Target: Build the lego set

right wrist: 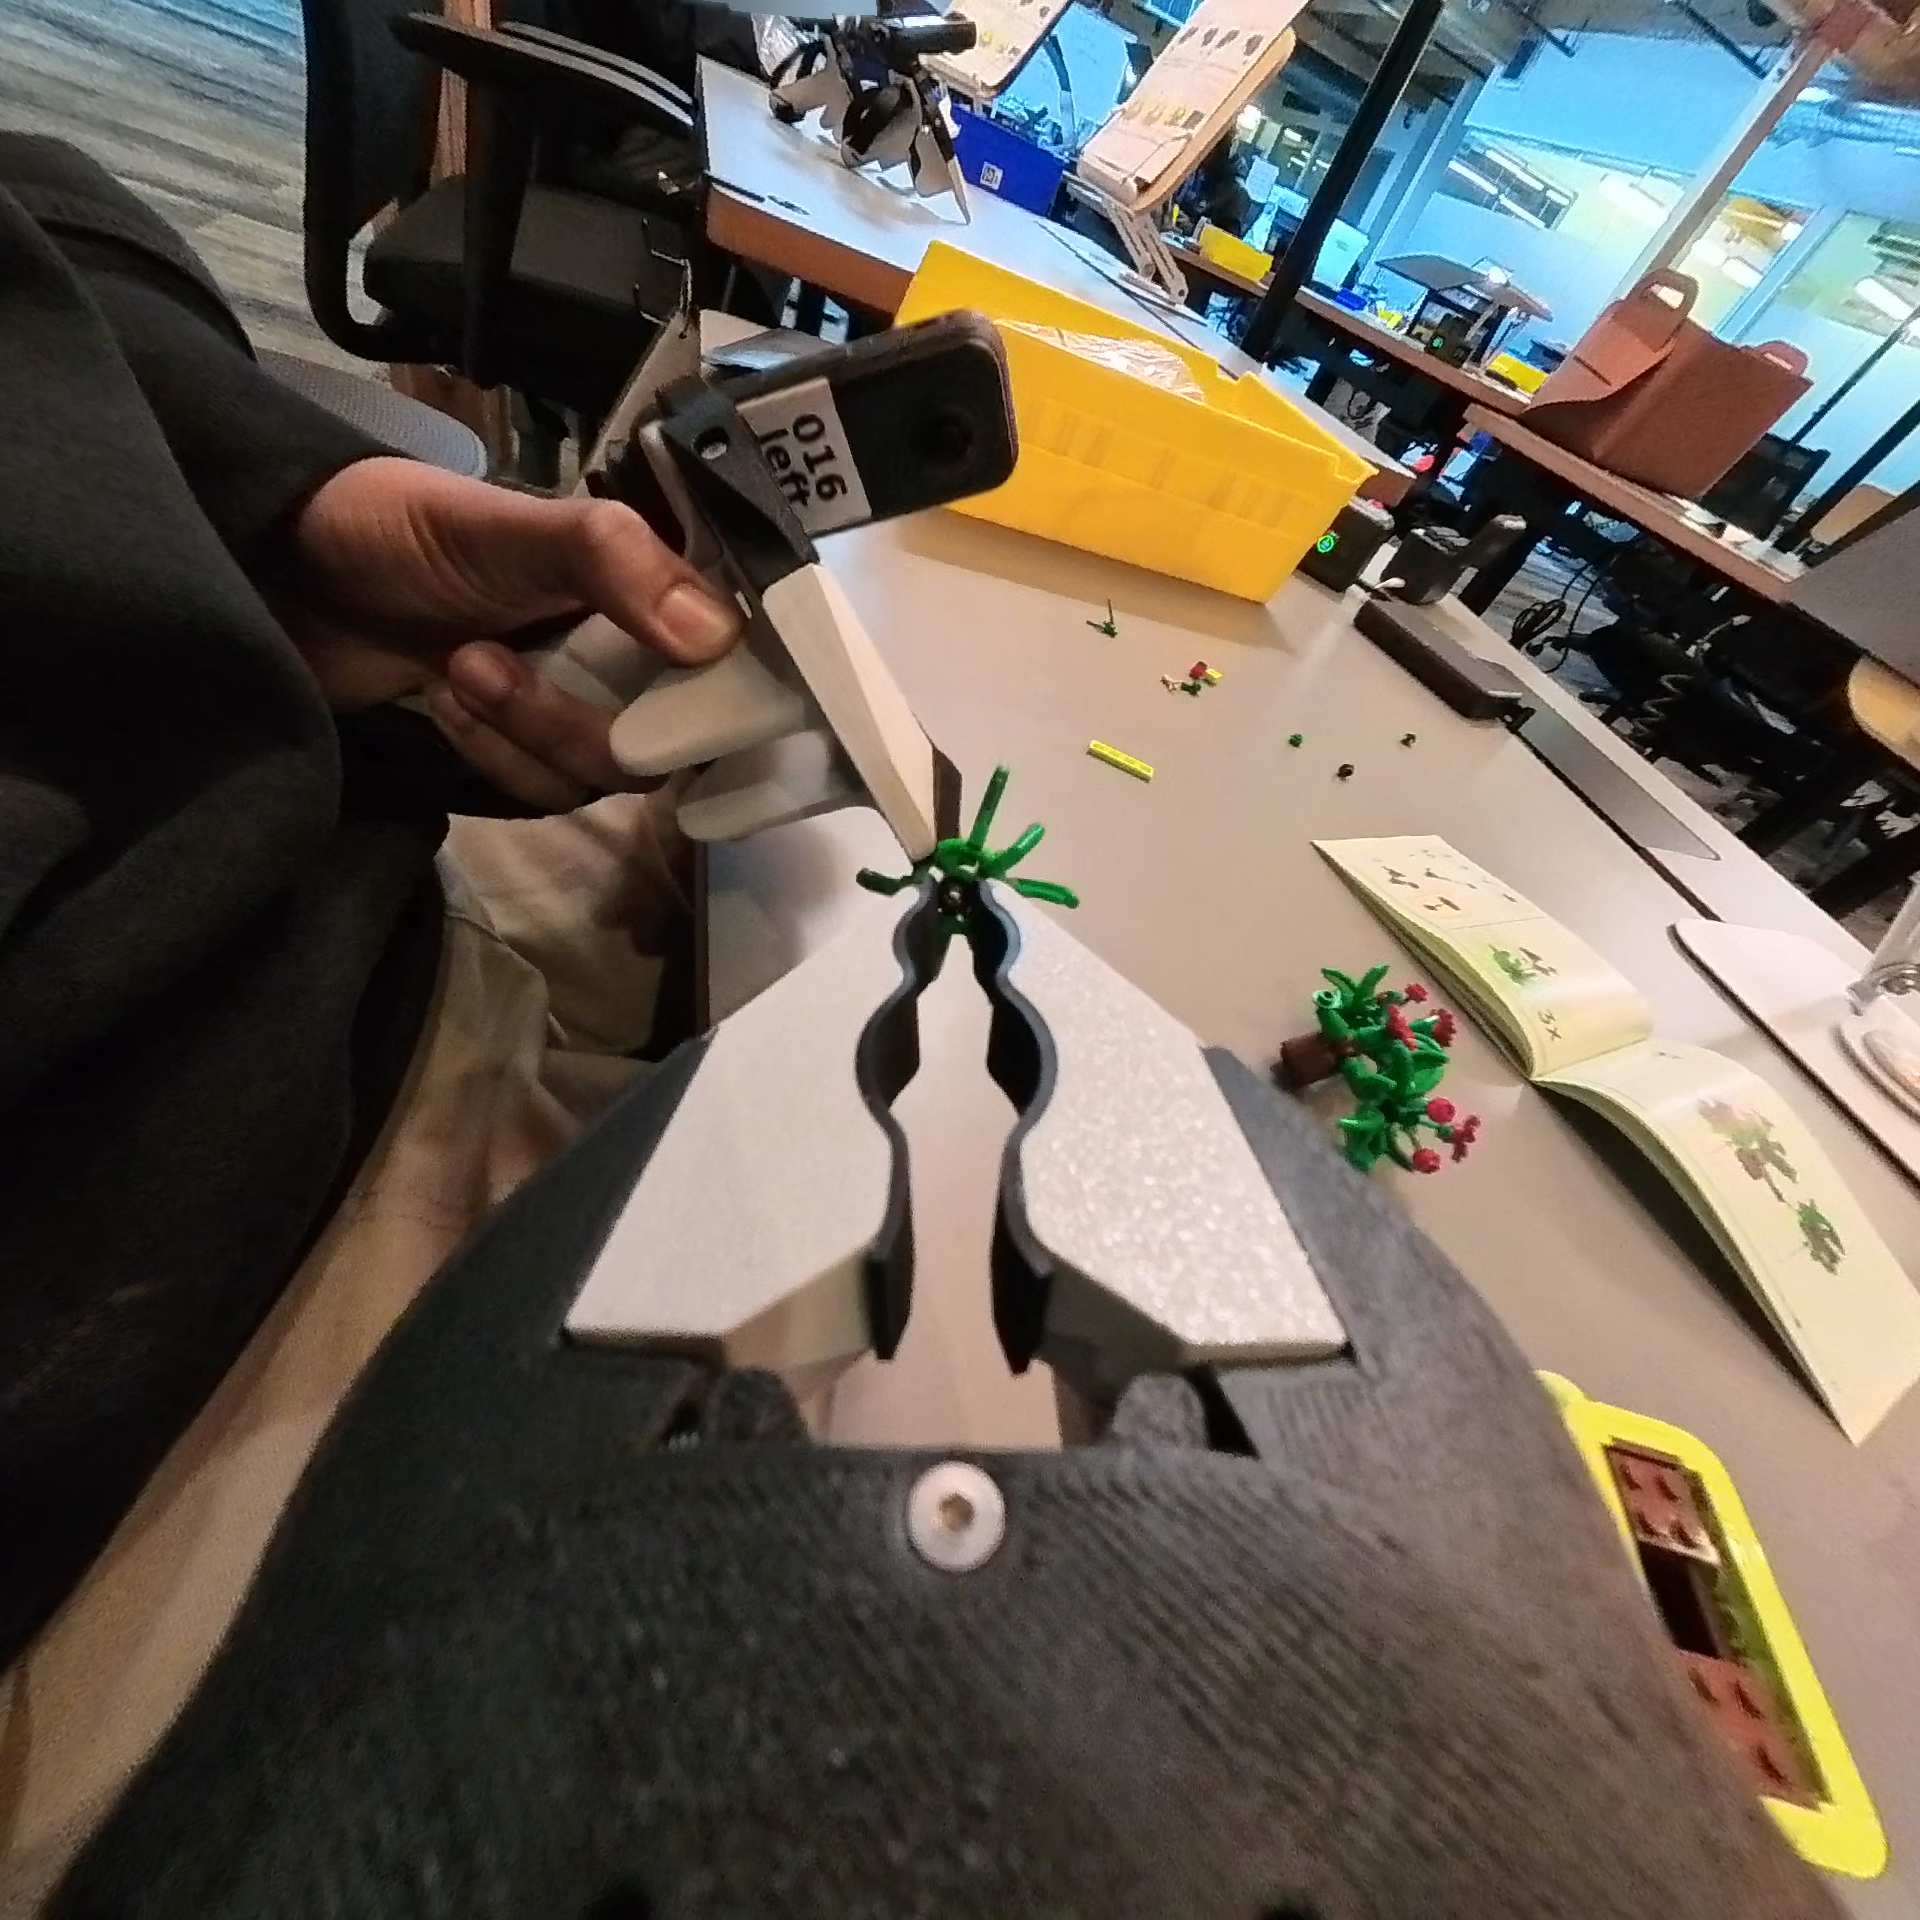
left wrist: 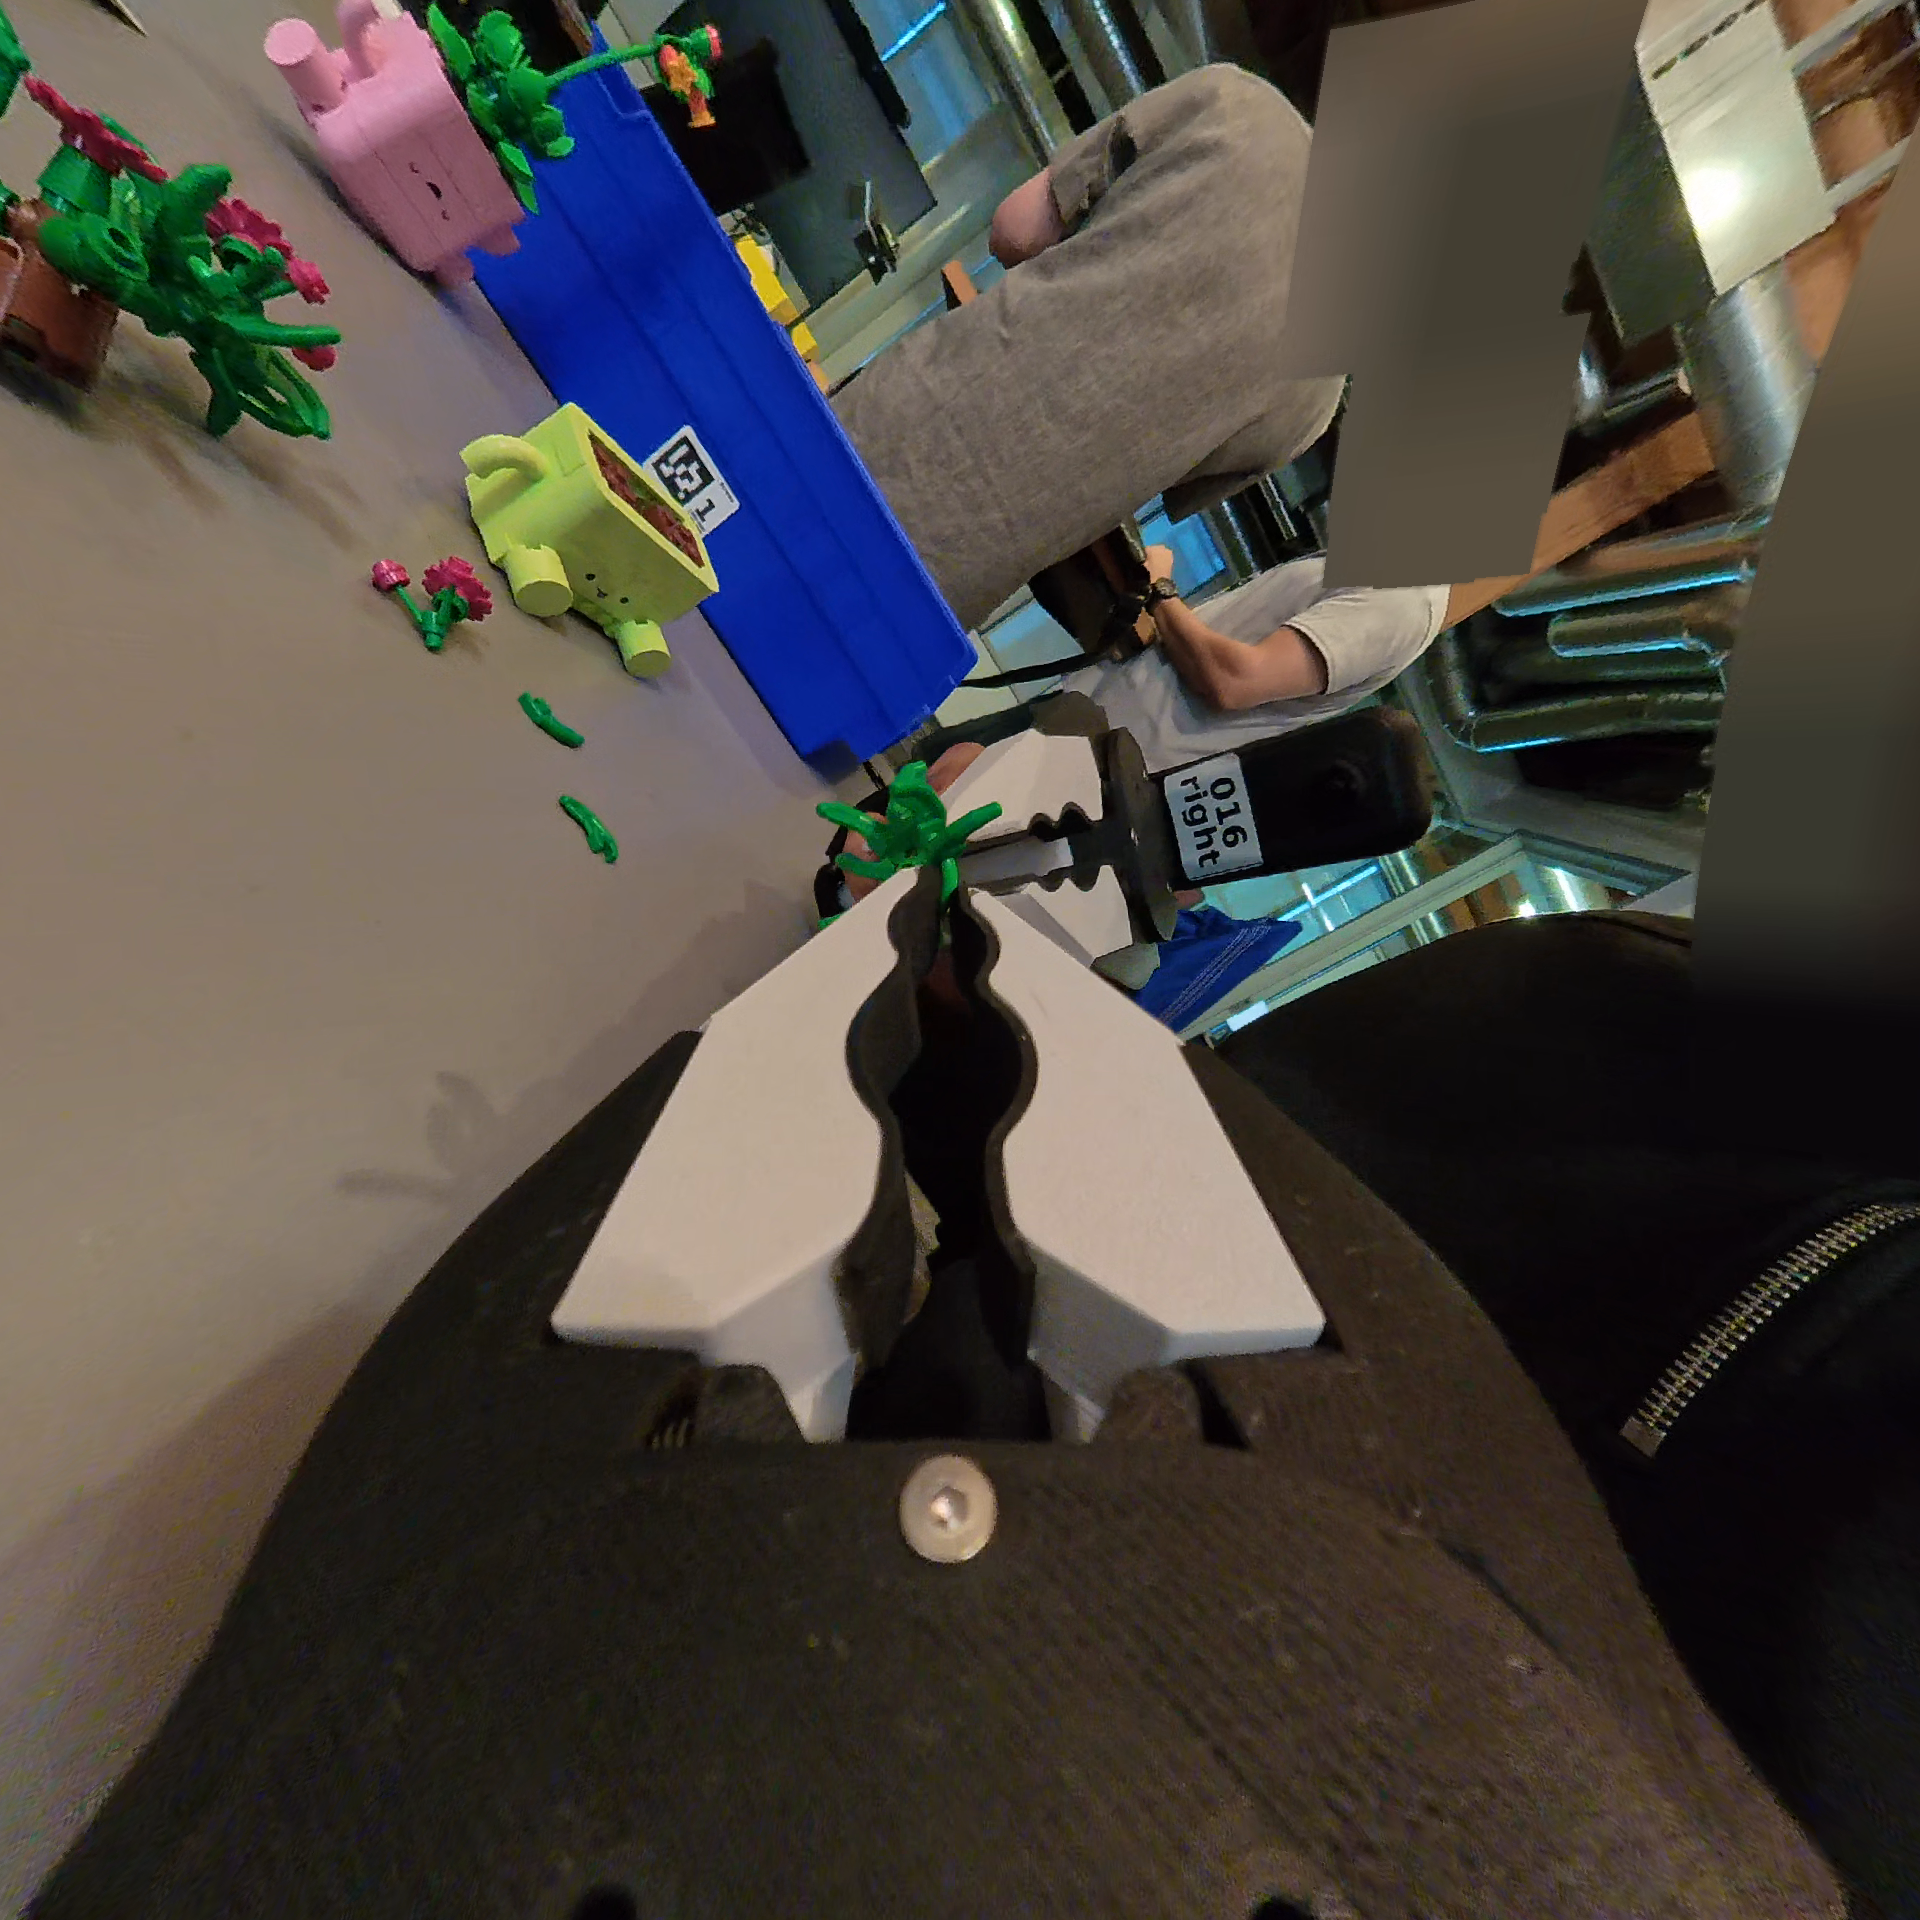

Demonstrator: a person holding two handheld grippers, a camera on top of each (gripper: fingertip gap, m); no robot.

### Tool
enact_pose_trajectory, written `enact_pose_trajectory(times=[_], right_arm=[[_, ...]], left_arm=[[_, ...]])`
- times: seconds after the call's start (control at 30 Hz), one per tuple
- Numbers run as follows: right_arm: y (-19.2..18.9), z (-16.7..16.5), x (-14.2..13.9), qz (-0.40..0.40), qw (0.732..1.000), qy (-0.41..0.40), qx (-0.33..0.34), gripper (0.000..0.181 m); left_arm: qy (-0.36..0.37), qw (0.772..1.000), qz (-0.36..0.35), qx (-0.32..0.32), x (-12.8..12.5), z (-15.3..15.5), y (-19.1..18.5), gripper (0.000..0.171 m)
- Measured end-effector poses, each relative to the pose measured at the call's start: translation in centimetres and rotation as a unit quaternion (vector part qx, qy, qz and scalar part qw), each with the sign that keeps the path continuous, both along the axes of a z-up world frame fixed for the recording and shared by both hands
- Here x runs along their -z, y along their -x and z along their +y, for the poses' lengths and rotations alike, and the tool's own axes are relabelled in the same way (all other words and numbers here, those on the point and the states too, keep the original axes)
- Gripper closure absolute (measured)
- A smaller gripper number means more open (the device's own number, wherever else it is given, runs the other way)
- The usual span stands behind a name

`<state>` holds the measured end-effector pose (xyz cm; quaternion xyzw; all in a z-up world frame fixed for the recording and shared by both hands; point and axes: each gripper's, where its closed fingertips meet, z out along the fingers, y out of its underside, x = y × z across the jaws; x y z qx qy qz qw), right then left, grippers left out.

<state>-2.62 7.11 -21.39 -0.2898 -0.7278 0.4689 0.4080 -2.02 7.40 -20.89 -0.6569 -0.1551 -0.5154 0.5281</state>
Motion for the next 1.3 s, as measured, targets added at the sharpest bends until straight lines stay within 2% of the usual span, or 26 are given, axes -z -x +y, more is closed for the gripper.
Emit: enact_pose_trajectory(times=[0.2, 0.53, 0.8, 0.93, 1.07, 1.17, 1.3], right_arm=[[-0.3, -0.1, 0.3, -0.026, 1.0, 0.013, -0.011, 0.177], [-1.2, -0.6, 1.1, -0.068, 0.994, 0.059, -0.062, 0.178], [-0.4, 0.1, 1.3, -0.076, 0.994, 0.066, -0.033, 0.177], [-0.4, 0.4, 1.3, -0.077, 0.994, 0.071, -0.025, 0.168], [-0.3, 0.8, 0.9, -0.073, 0.993, 0.087, -0.021, 0.18], [-0.1, 0.9, 1.1, -0.076, 0.994, 0.081, -0.008, 0.178], [0.4, 1.3, 1.2, -0.084, 0.992, 0.091, 0.01, 0.173]], left_arm=[[0.014, 0.999, 0.049, 0.011, 0.4, -0.1, -0.5, 0.171], [0.022, 0.997, 0.038, 0.064, 1.2, -0.7, -1.5, 0.171], [0.021, 0.999, 0.014, 0.039, 1.3, 0.0, -0.7, 0.171], [0.017, 1.0, 0.011, 0.022, 1.2, -0.1, -0.1, 0.171], [0.019, 1.0, 0.0, 0.015, 1.3, -0.1, 0.3, 0.171], [0.01, 1.0, -0.023, 0.01, 0.9, -0.1, 0.6, 0.171], [-0.025, 0.994, -0.107, 0.019, -0.5, -0.4, 1.0, 0.171]])
